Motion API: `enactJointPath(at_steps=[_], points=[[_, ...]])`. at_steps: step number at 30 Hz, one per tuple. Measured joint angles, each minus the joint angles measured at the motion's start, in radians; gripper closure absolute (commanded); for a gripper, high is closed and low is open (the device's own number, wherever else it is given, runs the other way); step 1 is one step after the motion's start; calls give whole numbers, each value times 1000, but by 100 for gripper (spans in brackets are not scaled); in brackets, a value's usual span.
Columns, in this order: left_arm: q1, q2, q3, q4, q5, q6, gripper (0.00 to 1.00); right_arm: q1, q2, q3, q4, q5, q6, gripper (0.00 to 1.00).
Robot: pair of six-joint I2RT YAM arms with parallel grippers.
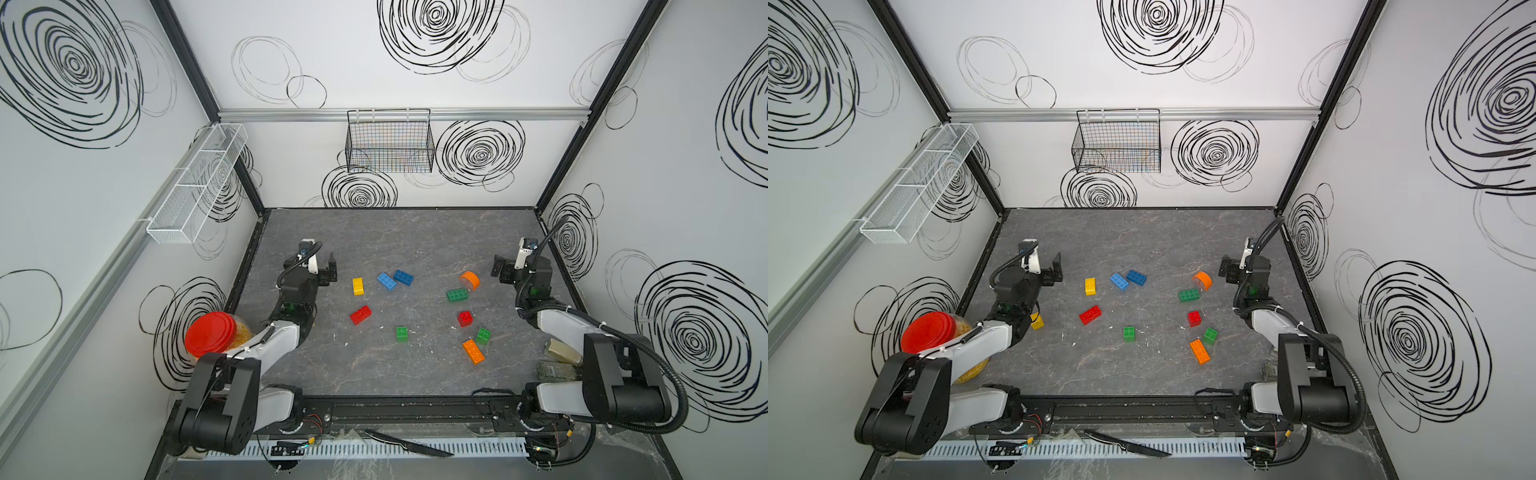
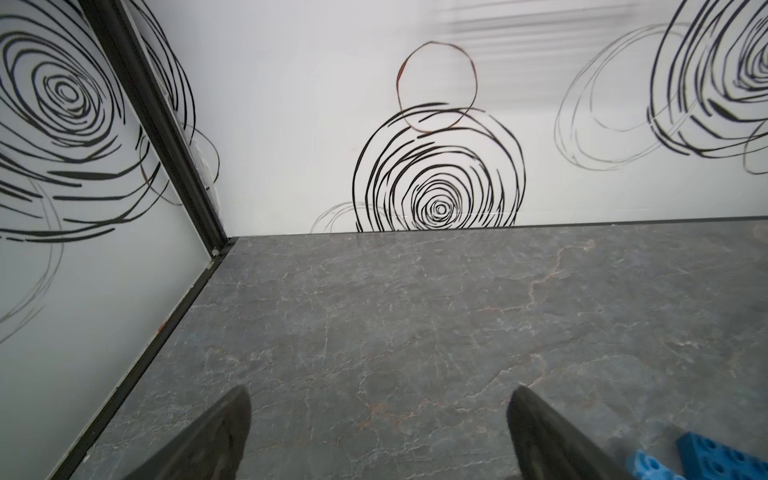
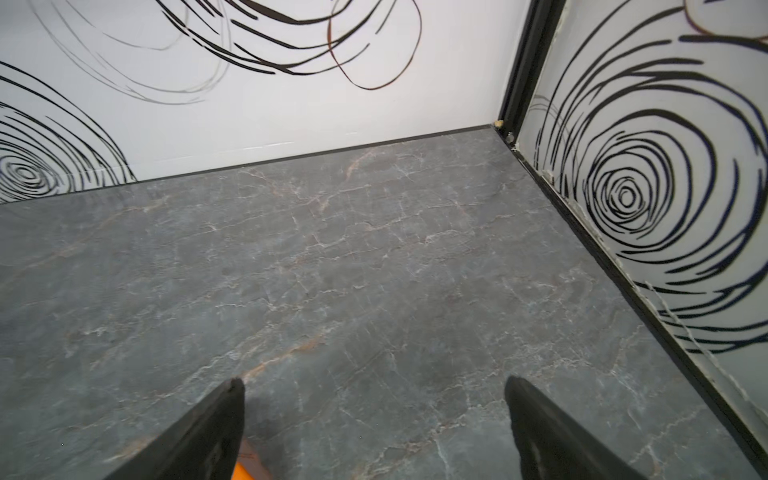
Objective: Assemble an ice cream with lego
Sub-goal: Move the lego brick at the center of the board.
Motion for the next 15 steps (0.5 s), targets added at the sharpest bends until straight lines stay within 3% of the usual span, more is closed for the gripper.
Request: enactJointPath(at_steps=[7, 15], points=[[-168, -103, 35, -274, -79, -77, 1, 143, -52, 112, -412, 6, 93, 0], [-285, -162, 58, -471, -87, -233, 1, 256, -129, 154, -715, -141, 171, 1]])
